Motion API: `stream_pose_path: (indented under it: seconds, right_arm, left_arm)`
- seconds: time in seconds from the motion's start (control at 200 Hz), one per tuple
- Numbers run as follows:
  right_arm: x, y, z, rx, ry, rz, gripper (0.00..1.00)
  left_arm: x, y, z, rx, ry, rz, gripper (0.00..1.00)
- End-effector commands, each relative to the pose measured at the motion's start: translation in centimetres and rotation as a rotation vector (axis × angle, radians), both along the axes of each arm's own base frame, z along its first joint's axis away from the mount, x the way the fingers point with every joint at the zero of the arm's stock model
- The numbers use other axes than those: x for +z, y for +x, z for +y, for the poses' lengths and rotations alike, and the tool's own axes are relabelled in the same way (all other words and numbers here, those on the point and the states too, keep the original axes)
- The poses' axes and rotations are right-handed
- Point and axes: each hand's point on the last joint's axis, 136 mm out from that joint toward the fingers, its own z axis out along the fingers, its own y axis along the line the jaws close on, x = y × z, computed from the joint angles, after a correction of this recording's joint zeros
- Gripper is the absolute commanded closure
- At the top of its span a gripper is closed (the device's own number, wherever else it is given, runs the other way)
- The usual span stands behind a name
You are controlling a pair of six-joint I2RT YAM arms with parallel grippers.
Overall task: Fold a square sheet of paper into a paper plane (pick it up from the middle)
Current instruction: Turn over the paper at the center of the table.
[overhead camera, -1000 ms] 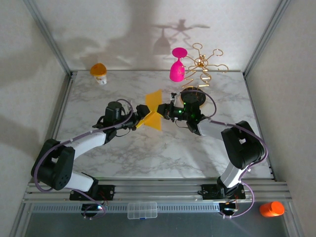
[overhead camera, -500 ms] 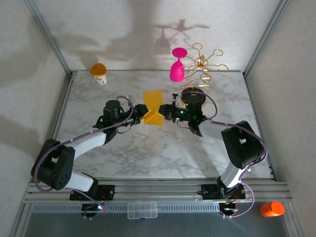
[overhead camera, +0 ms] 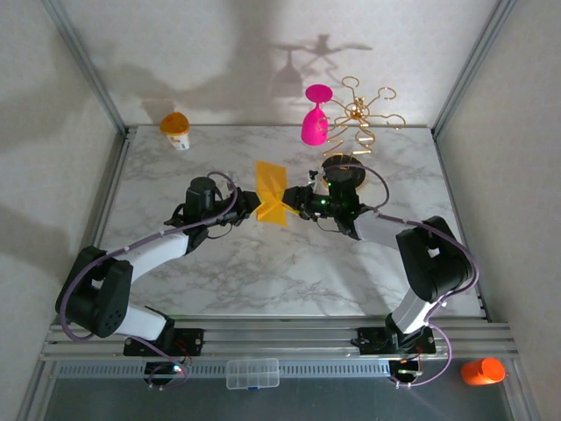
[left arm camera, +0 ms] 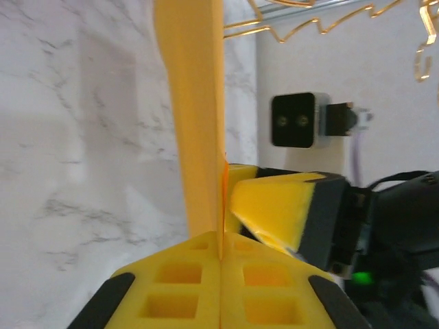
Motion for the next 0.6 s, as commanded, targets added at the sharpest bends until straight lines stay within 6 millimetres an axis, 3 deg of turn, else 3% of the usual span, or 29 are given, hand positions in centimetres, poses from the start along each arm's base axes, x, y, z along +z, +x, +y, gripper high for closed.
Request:
stream_pose_path:
  seconds: [0.0,0.125,0.195,0.32,0.426,0.596]
  right_arm:
    - [-0.5,2.0,-3.5,-0.128,-0.275,-0.104,0.49]
    - [-0.7,3.0,-6.6,-0.243,-0.441,-0.150,0.36]
    - [-0.4,3.2,-8.0,-0.296,-0.494,-0.178,0.30]
    - [0.1,3.4,-9.7,-0.372,-0.541,-0.213,0.20]
    - [0.1,3.3,-10.7,-0.414,-0.562,-0.216,0.16]
    - [-0.2,3.0,-12.7,-0.507,-0.575,-0.183,0.16]
  left_arm:
    - [-1.4,1.1,2.5,0.060,0.248,-0.009,0.95]
    - [-3.1,1.7,7.1,0.162,0.633,0.026,0.95]
    - [-2.8,2.0,9.6,0.224,0.862,0.026,0.95]
    - [-1.6,2.2,11.9,0.297,1.242,0.014,0.95]
    - [-1.1,2.3,12.4,0.341,1.474,0.005,0.96]
    - [-3.8,2.6,9.9,0.308,1.626,0.004,0.96]
